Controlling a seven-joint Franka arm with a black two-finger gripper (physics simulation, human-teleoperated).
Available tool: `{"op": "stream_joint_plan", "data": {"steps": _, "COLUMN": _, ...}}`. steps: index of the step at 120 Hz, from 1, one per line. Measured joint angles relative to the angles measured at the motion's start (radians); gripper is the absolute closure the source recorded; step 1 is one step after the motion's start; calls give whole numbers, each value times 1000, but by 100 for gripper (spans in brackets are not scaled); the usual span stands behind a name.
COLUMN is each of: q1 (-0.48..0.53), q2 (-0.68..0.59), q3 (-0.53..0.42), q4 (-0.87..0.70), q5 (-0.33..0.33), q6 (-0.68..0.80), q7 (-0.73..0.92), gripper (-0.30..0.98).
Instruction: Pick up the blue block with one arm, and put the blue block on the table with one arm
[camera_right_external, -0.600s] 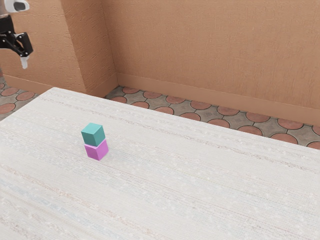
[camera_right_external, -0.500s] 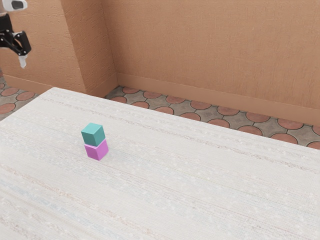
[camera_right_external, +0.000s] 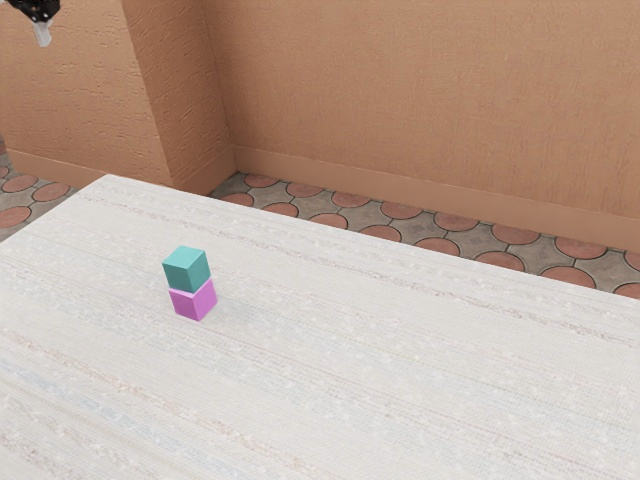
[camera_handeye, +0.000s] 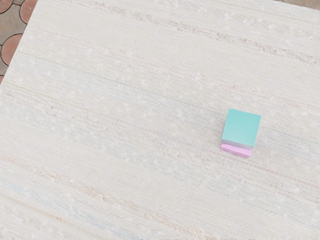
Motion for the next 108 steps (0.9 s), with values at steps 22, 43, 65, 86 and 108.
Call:
{"op": "stream_joint_plan", "data": {"steps": 22, "q1": -63, "q2": 6, "q3": 6, "q4": -21, "q5": -36, "q6": -3, "q7": -1, "gripper": 0}}
{"op": "stream_joint_plan", "data": {"steps": 43, "q1": -162, "q2": -109, "q3": -4, "q4": -371, "q5": -104, "q6": 56, "q7": -9, "gripper": 0}}
{"op": "stream_joint_plan", "data": {"steps": 65, "q1": -243, "q2": -215, "q3": 59, "q4": -883, "q5": -100, "q6": 348, "q7": -3, "gripper": 0}}
{"op": "stream_joint_plan", "data": {"steps": 86, "q1": -250, "q2": -176, "q3": 140, "q4": -1117, "q5": -97, "q6": 661, "q7": 10, "gripper": 0}}
{"op": "stream_joint_plan", "data": {"steps": 108, "q1": -234, "q2": 6, "q3": 146, "q4": -1004, "q5": -124, "q6": 863, "q7": 75, "gripper": 0}}
